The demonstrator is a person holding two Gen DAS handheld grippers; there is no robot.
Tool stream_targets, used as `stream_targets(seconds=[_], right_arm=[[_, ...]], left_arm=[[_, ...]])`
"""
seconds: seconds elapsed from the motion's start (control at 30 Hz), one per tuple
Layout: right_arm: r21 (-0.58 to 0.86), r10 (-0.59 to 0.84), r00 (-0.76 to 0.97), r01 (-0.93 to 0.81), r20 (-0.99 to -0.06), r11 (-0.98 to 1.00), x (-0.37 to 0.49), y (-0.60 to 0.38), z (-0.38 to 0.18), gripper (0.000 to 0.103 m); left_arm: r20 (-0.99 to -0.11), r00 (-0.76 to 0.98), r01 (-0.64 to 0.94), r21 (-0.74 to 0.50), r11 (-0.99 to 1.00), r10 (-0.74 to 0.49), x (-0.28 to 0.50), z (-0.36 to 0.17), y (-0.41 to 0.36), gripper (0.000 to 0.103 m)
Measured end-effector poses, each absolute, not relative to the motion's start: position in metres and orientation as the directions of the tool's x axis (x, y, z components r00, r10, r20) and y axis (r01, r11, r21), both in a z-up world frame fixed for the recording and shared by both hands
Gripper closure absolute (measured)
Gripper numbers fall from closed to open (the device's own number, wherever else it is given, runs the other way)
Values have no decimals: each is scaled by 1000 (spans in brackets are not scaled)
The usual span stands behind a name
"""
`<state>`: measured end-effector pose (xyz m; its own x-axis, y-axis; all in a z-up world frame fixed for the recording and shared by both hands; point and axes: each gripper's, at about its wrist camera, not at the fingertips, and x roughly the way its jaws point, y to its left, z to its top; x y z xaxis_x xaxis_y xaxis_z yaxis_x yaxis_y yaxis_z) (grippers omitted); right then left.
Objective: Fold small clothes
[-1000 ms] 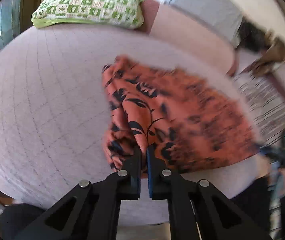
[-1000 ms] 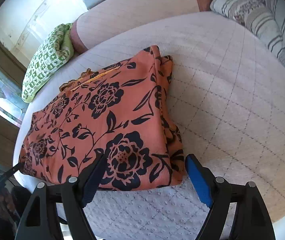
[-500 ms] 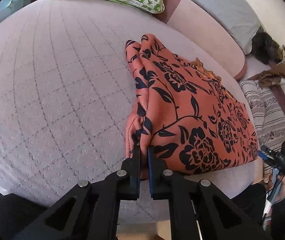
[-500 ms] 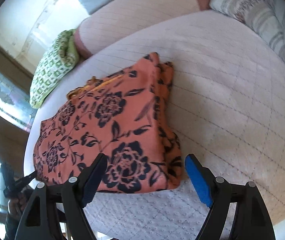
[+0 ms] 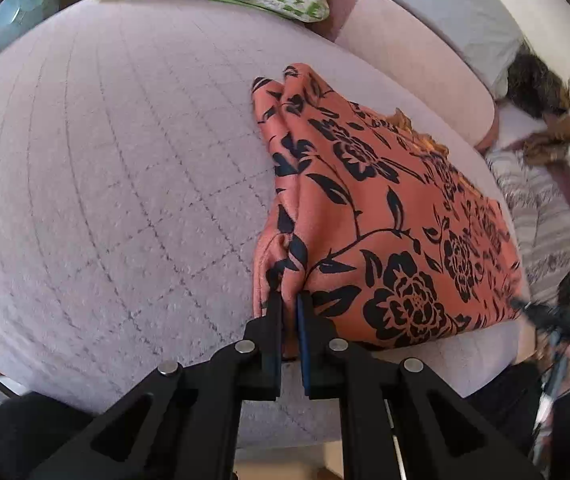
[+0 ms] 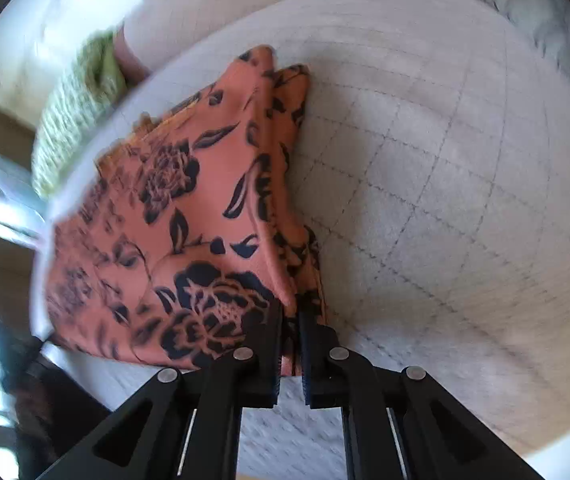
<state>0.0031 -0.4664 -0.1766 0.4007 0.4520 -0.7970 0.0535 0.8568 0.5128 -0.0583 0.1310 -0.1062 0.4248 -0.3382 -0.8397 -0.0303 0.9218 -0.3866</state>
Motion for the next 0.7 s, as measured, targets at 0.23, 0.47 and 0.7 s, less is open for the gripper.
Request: stream_targets(seconds=[0.23,0.47,0.7], right_arm=[[469,394,551,-6,-735,883,28,-471,-124,19],[485,421,537,-25,-731,874,117,-452,-132,20],[443,394,514,-29,-762,896,160,-447,-149,38]], left_arm=[[-779,564,57,-296,954,-275,-15,-56,130,61],[-834,484,101,-248,964,-265,93,-84,108,61],[-829,512,112,-196,974,-226,118,-94,100,95]])
